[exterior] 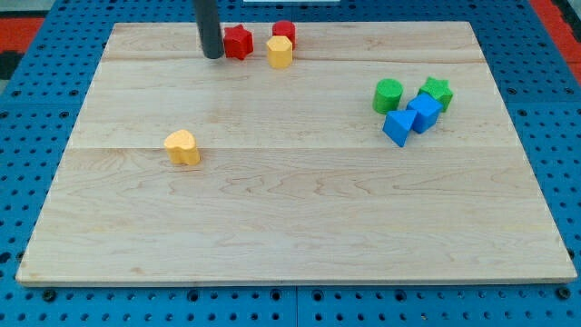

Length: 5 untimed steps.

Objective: Push the yellow heart towards the yellow hexagon

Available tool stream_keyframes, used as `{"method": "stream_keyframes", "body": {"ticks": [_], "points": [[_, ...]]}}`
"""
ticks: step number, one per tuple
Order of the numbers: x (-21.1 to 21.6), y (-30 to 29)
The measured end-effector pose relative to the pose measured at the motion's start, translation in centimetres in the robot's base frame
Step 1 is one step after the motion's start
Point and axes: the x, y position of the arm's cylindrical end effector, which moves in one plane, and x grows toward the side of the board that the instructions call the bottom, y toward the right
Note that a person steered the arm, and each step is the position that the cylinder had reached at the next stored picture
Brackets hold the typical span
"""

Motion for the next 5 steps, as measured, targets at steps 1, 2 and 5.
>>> {"method": "stream_keyframes", "body": {"ticks": [1, 2, 5], "points": [[-1.2, 3.0], [-1.7, 3.4], [13.9, -5.9]]}}
